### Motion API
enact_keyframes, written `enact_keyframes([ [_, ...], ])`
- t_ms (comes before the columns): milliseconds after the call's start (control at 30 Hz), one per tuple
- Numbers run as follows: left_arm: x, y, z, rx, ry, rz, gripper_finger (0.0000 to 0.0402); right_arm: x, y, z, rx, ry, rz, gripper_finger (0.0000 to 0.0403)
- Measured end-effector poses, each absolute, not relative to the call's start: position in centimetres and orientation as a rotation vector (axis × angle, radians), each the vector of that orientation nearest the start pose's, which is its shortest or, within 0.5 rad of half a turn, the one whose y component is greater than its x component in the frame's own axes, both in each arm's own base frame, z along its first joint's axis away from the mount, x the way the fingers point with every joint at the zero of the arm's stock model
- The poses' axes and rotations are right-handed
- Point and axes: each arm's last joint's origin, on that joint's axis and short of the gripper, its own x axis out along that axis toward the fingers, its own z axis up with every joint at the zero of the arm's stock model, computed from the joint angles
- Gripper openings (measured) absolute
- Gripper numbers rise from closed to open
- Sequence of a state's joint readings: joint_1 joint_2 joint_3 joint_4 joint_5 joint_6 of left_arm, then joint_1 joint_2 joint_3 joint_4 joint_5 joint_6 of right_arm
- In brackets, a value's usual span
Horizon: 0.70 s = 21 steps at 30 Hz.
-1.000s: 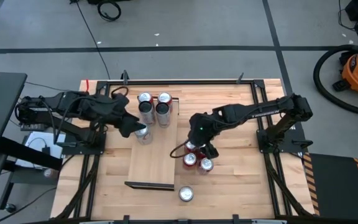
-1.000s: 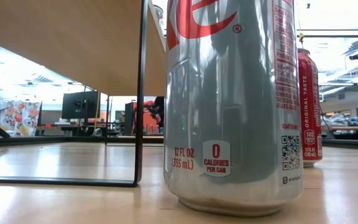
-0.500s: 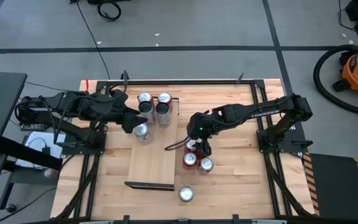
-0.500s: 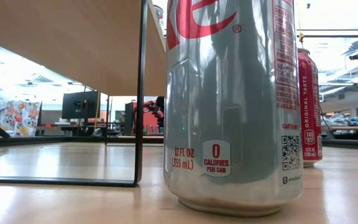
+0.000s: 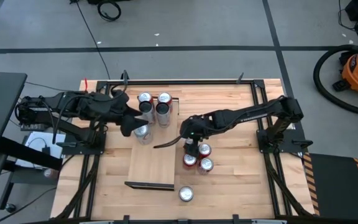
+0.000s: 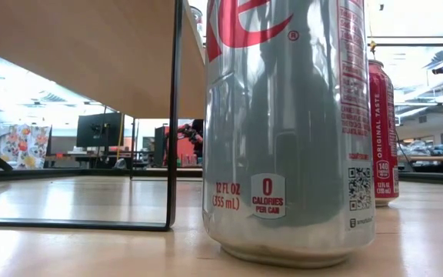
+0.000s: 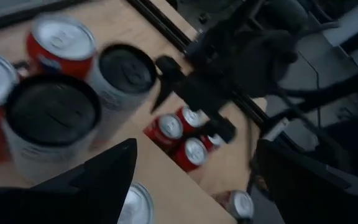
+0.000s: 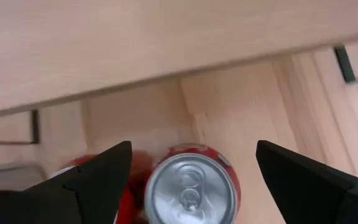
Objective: Place canned beverage on shelf
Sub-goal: Put the top left red and white soda can on the shelf
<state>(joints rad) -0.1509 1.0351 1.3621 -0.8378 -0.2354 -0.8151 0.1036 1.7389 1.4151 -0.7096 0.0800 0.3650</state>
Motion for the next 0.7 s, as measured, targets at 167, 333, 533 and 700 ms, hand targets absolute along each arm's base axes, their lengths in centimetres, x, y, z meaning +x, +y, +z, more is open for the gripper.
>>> enact_keyframes([
  [167,17.9,-2.3,41.7,-0.692,0.5,0.199,0.0341,36.2,3.5,25.4,0.278,1.051,-0.225,0.0355],
  [333,17.7,-2.4,41.4,-0.645,0.553,0.163,0.0341,36.2,3.6,25.4,0.308,1.053,-0.249,0.0355],
  [533,17.7,-2.4,41.4,-0.632,0.564,0.15,0.0341,36.4,4.2,23.9,0.352,1.117,-0.282,0.0355],
  [700,17.6,-2.5,41.3,-0.636,0.583,0.118,0.0341,36.7,4.8,22.5,0.341,1.168,-0.291,0.0355],
])
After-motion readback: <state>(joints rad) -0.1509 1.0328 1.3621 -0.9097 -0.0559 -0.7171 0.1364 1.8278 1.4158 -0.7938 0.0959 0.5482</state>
